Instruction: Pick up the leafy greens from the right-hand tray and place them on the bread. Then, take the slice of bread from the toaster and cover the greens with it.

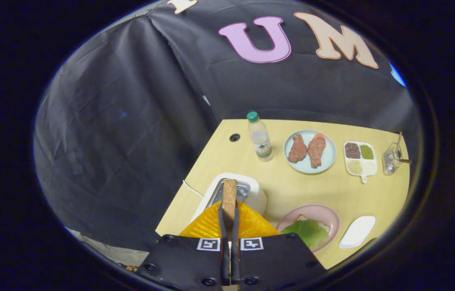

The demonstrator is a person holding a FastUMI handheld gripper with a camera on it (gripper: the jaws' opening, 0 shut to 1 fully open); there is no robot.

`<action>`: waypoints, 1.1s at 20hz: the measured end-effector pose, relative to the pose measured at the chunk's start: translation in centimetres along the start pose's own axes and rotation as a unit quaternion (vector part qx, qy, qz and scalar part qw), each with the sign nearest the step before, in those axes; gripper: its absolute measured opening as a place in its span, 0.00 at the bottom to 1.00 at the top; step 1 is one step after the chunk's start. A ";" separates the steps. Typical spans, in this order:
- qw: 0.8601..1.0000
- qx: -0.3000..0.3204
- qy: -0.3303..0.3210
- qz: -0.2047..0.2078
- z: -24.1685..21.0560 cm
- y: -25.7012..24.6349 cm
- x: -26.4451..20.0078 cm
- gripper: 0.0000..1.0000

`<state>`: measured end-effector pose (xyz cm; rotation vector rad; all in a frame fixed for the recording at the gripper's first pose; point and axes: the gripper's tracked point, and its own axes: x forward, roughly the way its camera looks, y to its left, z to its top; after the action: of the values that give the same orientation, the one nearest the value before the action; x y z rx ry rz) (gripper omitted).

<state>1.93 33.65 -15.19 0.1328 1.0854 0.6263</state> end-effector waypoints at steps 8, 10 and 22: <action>0.997 0.078 -0.004 -0.019 -3.9 -9.1 -1.3 0.04; 0.995 0.097 -0.001 -0.020 -5.0 -11.0 -0.5 0.04; 0.982 0.188 0.010 0.010 -11.1 -18.1 2.9 0.04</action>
<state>0.78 18.19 -29.94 0.4650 1.2141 0.4351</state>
